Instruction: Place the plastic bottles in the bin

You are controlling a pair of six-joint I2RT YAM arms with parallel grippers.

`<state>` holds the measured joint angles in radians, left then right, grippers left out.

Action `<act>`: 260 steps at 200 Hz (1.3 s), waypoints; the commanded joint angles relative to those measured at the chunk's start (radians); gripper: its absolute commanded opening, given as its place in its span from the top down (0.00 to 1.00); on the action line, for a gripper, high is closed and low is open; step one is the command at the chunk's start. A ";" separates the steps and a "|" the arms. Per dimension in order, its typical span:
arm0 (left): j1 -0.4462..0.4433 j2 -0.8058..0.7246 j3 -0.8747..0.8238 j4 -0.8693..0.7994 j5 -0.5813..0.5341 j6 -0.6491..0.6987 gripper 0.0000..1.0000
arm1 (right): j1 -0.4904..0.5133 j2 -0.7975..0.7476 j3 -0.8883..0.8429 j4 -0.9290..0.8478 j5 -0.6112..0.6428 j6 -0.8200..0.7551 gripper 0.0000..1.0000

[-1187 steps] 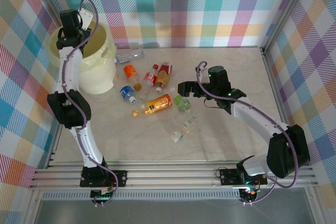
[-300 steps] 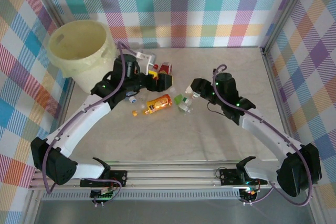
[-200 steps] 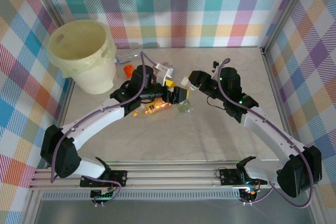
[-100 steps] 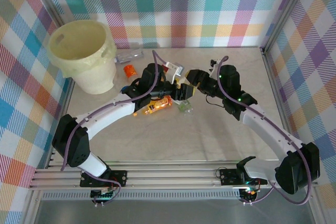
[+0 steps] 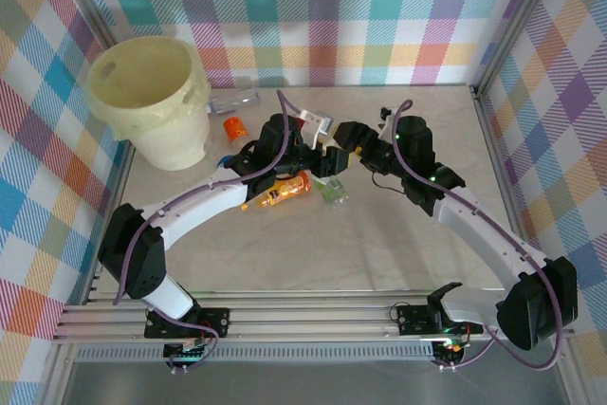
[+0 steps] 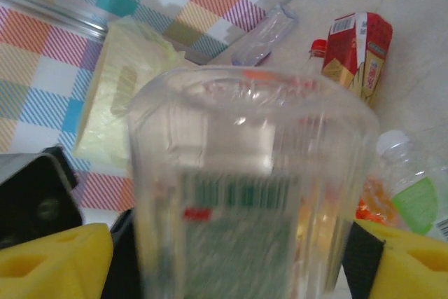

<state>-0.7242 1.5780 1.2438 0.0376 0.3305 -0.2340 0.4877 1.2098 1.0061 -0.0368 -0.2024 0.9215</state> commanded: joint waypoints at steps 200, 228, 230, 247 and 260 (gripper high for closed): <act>0.298 -0.328 0.093 -0.499 -0.492 0.491 0.64 | 0.006 -0.024 0.112 -0.256 0.304 -0.250 0.00; 0.448 -0.321 0.168 -0.515 -0.437 0.537 0.64 | 0.006 0.010 0.133 -0.259 0.278 -0.245 0.00; 0.455 -0.319 0.176 -0.518 -0.433 0.542 0.64 | 0.006 0.012 0.134 -0.259 0.278 -0.244 0.00; 0.534 -0.292 0.240 -0.535 -0.392 0.582 0.64 | 0.006 0.027 0.147 -0.264 0.275 -0.239 0.00; 0.596 -0.254 0.303 -0.560 -0.334 0.603 0.64 | 0.006 0.036 0.152 -0.264 0.276 -0.239 0.00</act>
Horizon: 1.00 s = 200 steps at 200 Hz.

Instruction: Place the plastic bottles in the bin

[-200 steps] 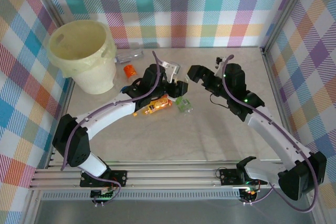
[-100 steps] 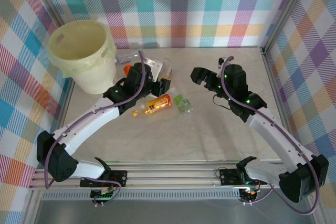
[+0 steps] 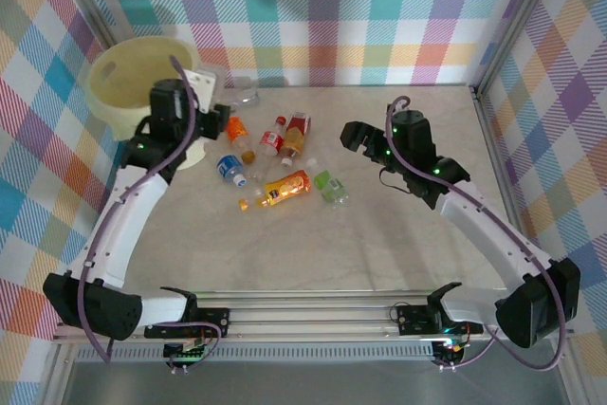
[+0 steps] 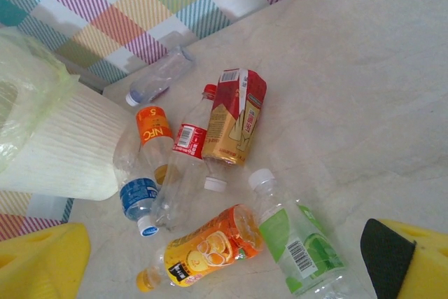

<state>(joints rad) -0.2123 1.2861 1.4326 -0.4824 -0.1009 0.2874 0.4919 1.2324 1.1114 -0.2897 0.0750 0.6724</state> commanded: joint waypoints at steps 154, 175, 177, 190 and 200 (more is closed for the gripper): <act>0.533 0.621 0.820 -0.317 0.575 0.181 0.55 | 0.002 0.033 0.059 -0.040 -0.002 0.009 0.00; 0.544 0.671 0.877 -0.385 0.628 0.194 0.52 | 0.002 0.041 0.062 -0.042 -0.003 0.014 0.00; 0.545 0.674 0.877 -0.387 0.632 0.196 0.52 | 0.002 0.042 0.062 -0.042 -0.002 0.015 0.00; 0.551 0.682 0.868 -0.391 0.665 0.196 0.50 | 0.001 0.047 0.065 -0.043 -0.006 0.019 0.00; 0.553 0.689 0.867 -0.395 0.692 0.193 0.49 | 0.002 0.053 0.068 -0.042 -0.013 0.021 0.00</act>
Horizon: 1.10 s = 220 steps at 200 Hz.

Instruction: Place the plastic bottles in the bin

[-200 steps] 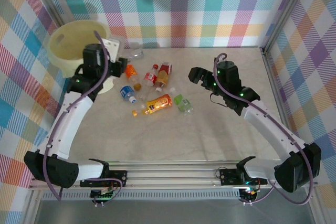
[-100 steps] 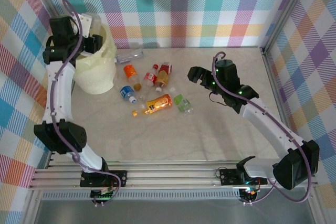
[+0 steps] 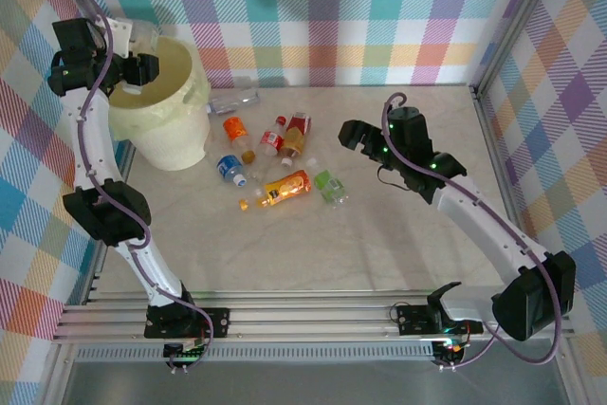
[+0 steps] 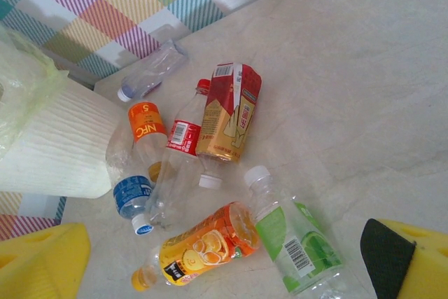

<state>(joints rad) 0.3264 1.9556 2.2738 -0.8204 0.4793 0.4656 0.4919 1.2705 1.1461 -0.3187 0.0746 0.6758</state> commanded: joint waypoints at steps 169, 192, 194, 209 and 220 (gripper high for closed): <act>-0.030 -0.087 -0.087 0.009 0.221 -0.138 0.00 | 0.002 0.008 0.020 -0.033 -0.033 0.016 0.00; -0.107 -0.199 -0.245 0.127 0.054 -0.210 0.00 | 0.003 -0.012 0.005 -0.025 -0.035 0.009 0.00; -0.113 -0.210 -0.257 0.138 0.036 -0.216 0.00 | 0.002 -0.015 0.003 -0.023 -0.034 0.007 0.00; -0.162 -0.283 -0.351 0.212 -0.076 -0.268 0.00 | 0.002 -0.035 -0.014 -0.008 -0.040 -0.008 0.00; -0.214 -0.337 -0.407 0.248 -0.201 -0.287 0.00 | 0.002 -0.048 -0.026 0.001 -0.044 -0.020 0.00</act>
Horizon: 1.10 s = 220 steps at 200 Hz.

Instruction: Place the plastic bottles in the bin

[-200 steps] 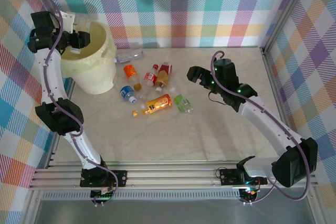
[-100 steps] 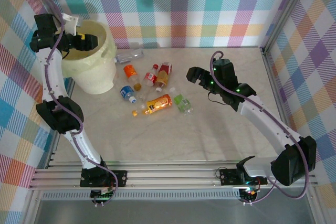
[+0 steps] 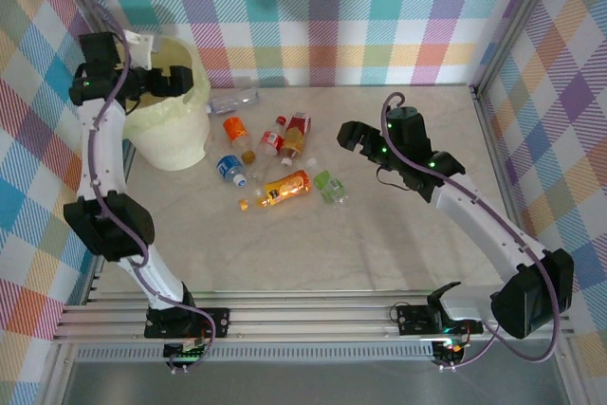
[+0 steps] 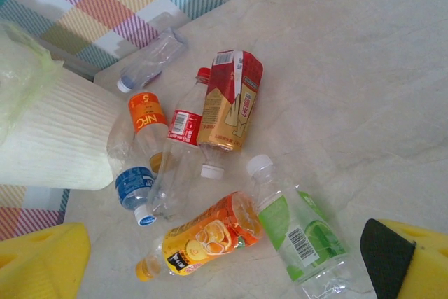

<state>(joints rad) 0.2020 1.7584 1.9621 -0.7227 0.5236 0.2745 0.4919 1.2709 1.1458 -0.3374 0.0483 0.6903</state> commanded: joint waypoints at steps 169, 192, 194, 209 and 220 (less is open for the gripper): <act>-0.659 -0.433 -0.739 0.240 -0.938 -0.747 0.00 | 0.002 -0.105 -0.100 0.042 -0.025 -0.116 0.00; -0.660 -0.418 -0.812 0.249 -0.978 -0.841 0.00 | 0.002 -0.096 -0.091 0.042 -0.029 -0.120 0.00; -0.660 -0.417 -0.818 0.251 -0.985 -0.848 0.00 | 0.002 -0.095 -0.090 0.042 -0.029 -0.120 0.00; -0.658 -0.404 -0.861 0.266 -1.037 -0.914 0.00 | 0.002 -0.088 -0.086 0.042 -0.035 -0.118 0.00; -0.653 -0.386 -0.886 0.286 -1.053 -0.942 0.00 | 0.002 -0.085 -0.087 0.042 -0.040 -0.113 0.00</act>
<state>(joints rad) -0.4568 1.3521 1.1202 -0.4896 -0.4423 -0.5339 0.4919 1.1854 1.0481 -0.3229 0.0296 0.5892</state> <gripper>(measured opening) 0.999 0.996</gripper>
